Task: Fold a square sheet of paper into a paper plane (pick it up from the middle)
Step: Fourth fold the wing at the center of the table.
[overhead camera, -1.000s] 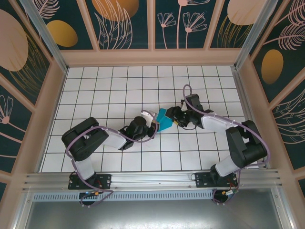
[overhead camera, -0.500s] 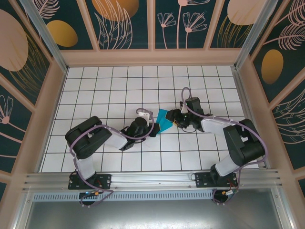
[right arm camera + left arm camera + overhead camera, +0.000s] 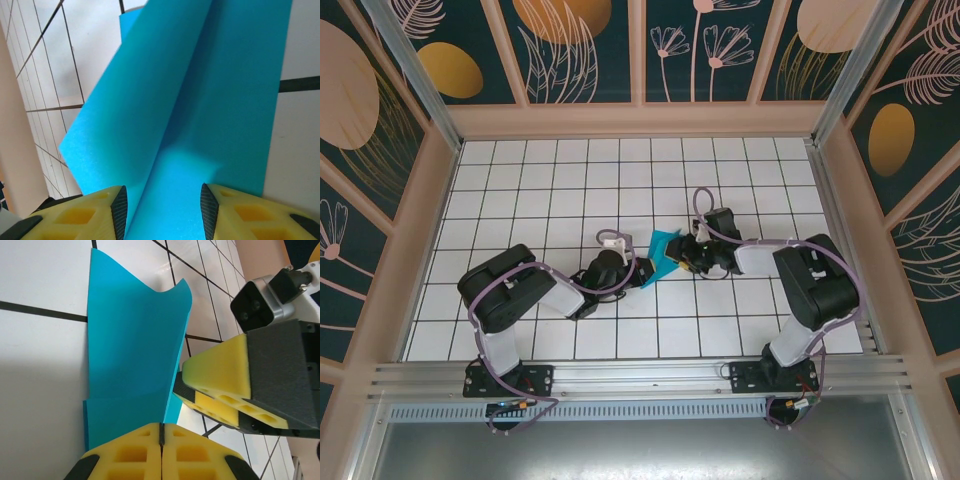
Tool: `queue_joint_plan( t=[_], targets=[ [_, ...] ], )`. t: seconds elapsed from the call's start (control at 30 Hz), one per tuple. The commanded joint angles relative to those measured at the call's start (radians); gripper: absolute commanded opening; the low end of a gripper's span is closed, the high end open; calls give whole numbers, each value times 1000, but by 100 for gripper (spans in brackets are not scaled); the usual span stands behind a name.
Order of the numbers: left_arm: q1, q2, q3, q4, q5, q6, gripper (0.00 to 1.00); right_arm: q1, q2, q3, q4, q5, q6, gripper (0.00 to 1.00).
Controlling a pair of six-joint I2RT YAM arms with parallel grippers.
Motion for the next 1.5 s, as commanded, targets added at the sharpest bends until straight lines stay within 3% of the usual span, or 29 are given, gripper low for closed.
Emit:
queue_joint_plan(
  t=[0.0, 0.53, 0.9, 1.17, 1.47],
  targets=[
    [-3, 10, -11, 58, -12, -50, 8, 9, 29, 35, 43, -32, -34, 45],
    [-1, 35, -26, 74, -12, -118, 9, 16, 49, 50, 57, -39, -46, 45],
    [6, 52, -36, 86, 7, -157, 13, 37, 106, 84, -24, 34, -59, 45],
    [12, 69, -18, 89, 47, -145, 25, 63, 129, 102, -103, 98, -71, 45],
    [32, 38, -9, 49, 55, -103, 29, 79, 144, 123, -162, 147, -74, 47]
  ],
)
